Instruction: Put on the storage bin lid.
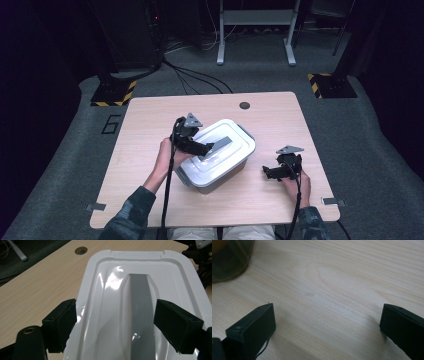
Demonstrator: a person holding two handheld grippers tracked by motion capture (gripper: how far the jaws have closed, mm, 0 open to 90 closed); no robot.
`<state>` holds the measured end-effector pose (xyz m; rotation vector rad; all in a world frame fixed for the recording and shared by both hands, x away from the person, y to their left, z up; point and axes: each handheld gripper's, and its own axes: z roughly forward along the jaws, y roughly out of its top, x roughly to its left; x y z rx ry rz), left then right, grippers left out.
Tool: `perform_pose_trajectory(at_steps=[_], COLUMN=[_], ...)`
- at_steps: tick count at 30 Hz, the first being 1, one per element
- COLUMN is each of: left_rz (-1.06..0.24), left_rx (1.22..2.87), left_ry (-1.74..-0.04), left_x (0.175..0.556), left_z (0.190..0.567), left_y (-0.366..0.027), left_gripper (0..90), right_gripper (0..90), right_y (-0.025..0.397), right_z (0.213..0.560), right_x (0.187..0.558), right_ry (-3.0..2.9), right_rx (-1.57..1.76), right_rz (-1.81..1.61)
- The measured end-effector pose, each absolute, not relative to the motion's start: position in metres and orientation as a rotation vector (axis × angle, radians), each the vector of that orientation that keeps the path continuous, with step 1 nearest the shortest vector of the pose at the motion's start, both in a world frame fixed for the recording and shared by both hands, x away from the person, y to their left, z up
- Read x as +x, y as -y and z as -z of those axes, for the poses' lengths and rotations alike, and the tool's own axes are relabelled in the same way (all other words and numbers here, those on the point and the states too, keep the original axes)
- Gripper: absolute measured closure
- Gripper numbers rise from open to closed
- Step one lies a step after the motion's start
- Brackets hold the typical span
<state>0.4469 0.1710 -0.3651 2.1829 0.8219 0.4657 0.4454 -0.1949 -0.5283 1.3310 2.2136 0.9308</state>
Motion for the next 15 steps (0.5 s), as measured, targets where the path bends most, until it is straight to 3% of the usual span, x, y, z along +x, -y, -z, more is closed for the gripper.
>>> perform_pose_trajectory(at_steps=[7, 15], left_rz=[-0.533, -0.585], left_rx=[2.124, 2.047], left_ry=[-0.911, -1.003], left_x=[0.442, 0.437], left_z=[0.361, 0.362], left_y=[-0.209, -0.259], left_gripper=[9.9, 9.2], right_gripper=[0.0, 0.0], right_y=[0.195, 0.195], right_z=[0.528, 0.528], right_x=[0.445, 0.445], right_ry=[-2.214, -2.213], right_rx=[1.33, 1.33], right_rz=[-0.931, -0.93])
